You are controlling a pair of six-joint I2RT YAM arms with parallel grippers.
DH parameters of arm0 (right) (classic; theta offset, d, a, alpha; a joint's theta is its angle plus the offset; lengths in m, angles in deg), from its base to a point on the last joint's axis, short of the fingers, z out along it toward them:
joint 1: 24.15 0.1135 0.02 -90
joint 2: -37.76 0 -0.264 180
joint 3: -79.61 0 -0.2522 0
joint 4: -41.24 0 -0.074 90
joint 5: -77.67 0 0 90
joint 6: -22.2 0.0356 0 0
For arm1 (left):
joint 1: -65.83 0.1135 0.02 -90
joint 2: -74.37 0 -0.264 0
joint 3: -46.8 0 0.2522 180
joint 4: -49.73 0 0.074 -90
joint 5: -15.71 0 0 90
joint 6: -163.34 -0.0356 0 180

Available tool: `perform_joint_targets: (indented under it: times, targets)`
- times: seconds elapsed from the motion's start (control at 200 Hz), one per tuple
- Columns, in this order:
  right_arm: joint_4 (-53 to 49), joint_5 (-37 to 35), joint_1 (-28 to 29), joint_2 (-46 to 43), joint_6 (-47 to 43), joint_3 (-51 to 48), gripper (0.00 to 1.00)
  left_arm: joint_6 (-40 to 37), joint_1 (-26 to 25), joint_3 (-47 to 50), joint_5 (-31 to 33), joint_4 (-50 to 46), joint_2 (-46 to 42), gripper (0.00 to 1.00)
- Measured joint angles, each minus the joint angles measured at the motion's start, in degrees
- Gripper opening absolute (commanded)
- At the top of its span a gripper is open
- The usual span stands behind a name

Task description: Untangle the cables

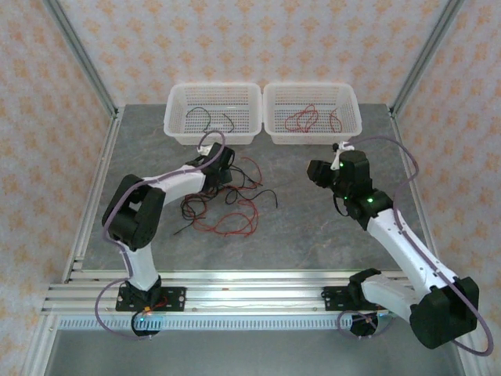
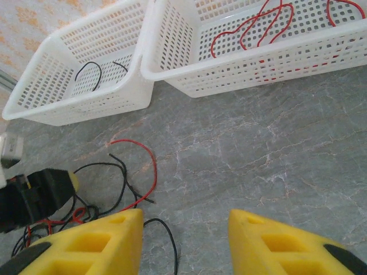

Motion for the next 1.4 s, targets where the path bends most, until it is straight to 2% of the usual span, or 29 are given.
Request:
perform_joint_targets:
  times: [0.24,0.335,0.686,0.841,1.016,1.211,1.401]
  targets:
    - [-1.0,-0.2,0.0,-1.8,0.0,0.0,0.43,-1.3,0.8,-3.5,4.0,-0.4,5.2,0.48]
    - [-1.4,-0.3,0.0,-2.0,0.0,0.0,0.42,-2.1,0.8,-3.5,4.4,-0.5,6.8,0.44]
    - [-2.8,-0.9,0.0,-3.4,0.0,0.0,0.42,-3.7,0.8,-3.5,4.8,0.4,7.4,0.0]
    - [-2.9,-1.1,0.0,-3.5,0.0,0.0,0.42,-4.6,0.7,-3.5,4.9,0.1,4.3,0.0]
    - [-2.5,0.0,0.0,-3.5,0.5,-0.9,0.42,-4.8,-0.2,-3.4,5.6,-0.8,-3.7,0.0]
    - [0.1,3.9,0.9,-2.9,3.1,-3.0,0.4,-4.8,-5.7,-4.2,7.1,-3.9,-11.8,0.0]
    - [5.8,6.4,6.3,0.8,7.0,-3.5,0.4,-4.7,-10.3,-6.4,8.7,-7.6,-15.1,0.0]
